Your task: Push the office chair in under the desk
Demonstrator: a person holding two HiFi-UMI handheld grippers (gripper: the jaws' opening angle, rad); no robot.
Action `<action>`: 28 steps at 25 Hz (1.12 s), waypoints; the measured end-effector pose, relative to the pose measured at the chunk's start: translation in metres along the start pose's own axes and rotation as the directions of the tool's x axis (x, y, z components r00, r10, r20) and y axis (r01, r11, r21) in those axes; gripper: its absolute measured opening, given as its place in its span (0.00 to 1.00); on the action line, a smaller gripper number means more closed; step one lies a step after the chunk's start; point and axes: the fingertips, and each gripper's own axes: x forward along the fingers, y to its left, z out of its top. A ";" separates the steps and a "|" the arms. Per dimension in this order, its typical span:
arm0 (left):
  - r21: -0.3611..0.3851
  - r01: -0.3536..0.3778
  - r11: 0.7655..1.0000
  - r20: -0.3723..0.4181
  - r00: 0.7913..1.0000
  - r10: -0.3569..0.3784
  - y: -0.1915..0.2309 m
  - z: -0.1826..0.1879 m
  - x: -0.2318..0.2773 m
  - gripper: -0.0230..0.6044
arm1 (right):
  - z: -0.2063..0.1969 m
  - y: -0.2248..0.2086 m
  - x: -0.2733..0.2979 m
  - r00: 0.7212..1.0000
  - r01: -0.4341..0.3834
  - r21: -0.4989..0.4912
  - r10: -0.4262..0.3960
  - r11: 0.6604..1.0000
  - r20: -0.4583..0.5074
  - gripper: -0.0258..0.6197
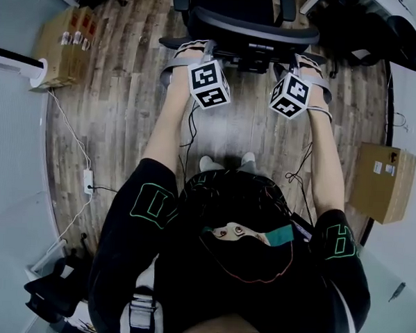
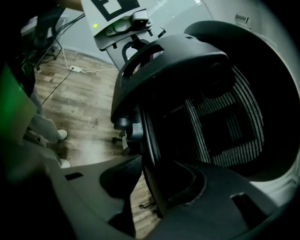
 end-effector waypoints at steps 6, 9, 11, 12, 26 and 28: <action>0.025 -0.014 1.000 -0.005 1.000 0.014 0.020 -0.005 0.016 0.29 | 0.000 -0.016 0.013 0.999 -0.011 0.043 0.013 0.999 -0.029 0.27; 0.035 -0.011 0.999 0.005 1.000 0.010 0.028 -0.006 0.023 0.29 | 0.002 -0.024 0.020 0.999 -0.020 0.066 0.023 0.998 -0.039 0.28; 0.041 -0.005 0.999 0.012 1.000 0.005 0.033 -0.007 0.027 0.29 | 0.004 -0.028 0.024 0.999 -0.028 0.077 0.031 0.997 -0.041 0.27; 0.045 -0.005 0.999 0.016 1.000 0.004 0.035 -0.006 0.029 0.29 | 0.004 -0.030 0.025 0.999 -0.029 0.080 0.033 0.996 -0.042 0.27; 0.072 -0.011 0.997 0.028 1.000 0.009 0.096 -0.011 0.078 0.30 | 0.006 -0.081 0.076 0.999 -0.017 0.032 0.018 0.999 -0.032 0.27; 0.075 -0.010 0.997 0.021 1.000 0.008 0.109 -0.011 0.090 0.30 | 0.005 -0.093 0.087 0.999 -0.013 0.020 0.013 1.000 -0.031 0.26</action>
